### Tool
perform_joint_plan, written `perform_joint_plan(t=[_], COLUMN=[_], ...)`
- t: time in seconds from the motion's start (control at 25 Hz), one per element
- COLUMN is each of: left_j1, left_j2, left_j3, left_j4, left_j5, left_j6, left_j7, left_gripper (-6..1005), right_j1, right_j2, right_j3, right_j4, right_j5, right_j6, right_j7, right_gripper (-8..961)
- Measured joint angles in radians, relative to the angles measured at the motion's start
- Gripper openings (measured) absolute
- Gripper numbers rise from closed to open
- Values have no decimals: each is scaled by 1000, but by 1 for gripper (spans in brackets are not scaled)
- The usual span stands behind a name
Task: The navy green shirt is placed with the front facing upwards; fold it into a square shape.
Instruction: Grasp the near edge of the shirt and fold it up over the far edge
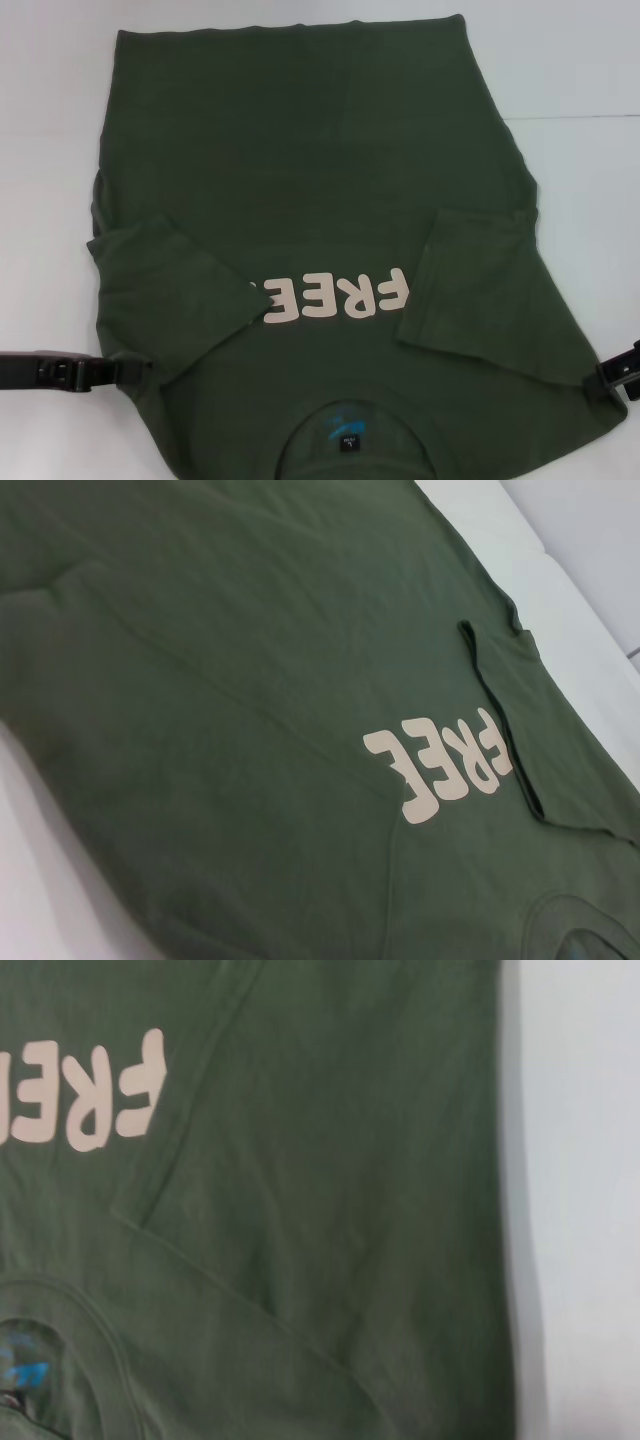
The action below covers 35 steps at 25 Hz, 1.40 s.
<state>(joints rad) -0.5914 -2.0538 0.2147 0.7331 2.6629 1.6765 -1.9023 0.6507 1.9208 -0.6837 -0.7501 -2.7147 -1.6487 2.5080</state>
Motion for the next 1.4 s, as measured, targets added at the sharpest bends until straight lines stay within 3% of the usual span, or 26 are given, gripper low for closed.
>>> perform_joint_plan(t=[1.08,1.4], left_j1=[3,6], left_j2=[-2,-2], left_j3=[0,0], left_j4=[0,0], left_j5=[0,0], left_j6=[0,0], left_j7=[6,6], left_gripper=[63,65], right_j1=[-1,-8], right_j2=[43,24], right_j3=[8,2], right_j4=[9,10], right_j5=[18,11], right_j6=[3,9], right_j7=[-10,-3], right_gripper=[762,761])
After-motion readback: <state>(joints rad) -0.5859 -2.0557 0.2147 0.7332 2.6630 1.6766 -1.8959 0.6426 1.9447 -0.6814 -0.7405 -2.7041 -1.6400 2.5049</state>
